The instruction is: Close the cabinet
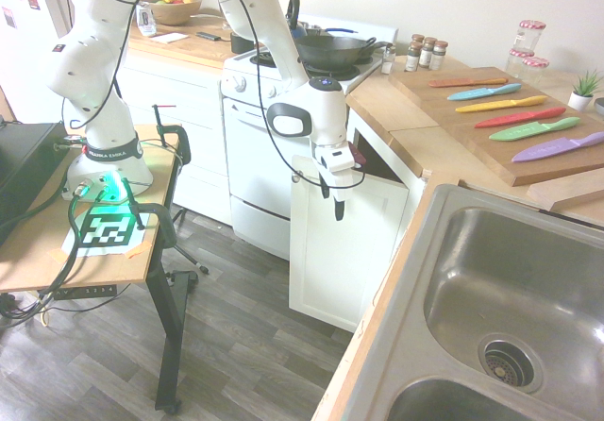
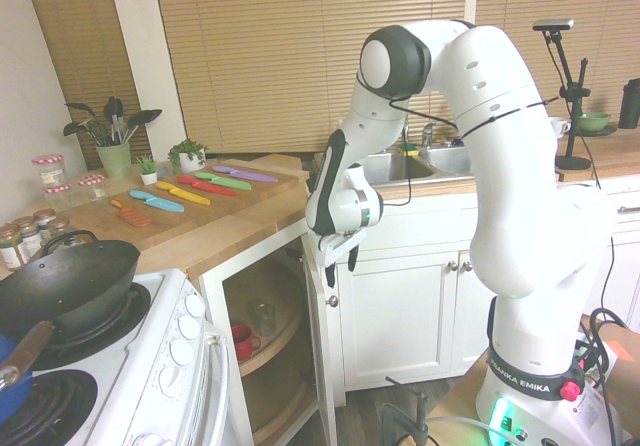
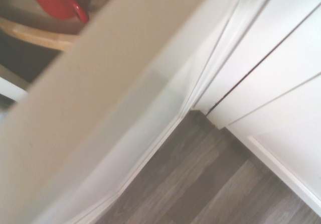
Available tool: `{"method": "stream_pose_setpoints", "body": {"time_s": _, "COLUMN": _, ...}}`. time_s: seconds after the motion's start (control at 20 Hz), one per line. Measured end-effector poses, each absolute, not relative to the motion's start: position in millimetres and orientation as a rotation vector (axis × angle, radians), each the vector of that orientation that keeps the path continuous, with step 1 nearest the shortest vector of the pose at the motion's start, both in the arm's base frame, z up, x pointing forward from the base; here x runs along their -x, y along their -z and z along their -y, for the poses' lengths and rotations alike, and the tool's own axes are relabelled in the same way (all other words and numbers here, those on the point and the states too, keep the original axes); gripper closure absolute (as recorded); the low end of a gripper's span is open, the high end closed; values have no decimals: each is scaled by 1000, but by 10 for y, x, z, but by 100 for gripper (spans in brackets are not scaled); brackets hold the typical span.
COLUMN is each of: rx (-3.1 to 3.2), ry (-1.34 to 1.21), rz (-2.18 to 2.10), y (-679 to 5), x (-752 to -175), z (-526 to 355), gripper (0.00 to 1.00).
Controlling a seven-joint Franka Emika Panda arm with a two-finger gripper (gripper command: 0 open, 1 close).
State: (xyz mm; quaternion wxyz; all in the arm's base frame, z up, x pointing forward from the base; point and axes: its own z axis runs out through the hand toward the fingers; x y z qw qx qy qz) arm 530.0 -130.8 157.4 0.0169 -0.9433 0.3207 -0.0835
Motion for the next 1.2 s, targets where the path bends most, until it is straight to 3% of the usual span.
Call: {"method": "stream_pose_setpoints", "body": {"time_s": 1.2, "rx": 3023, "ry": 296, "rz": -848, "y": -1692, "x": -5418, "z": 855, "gripper": 100}}
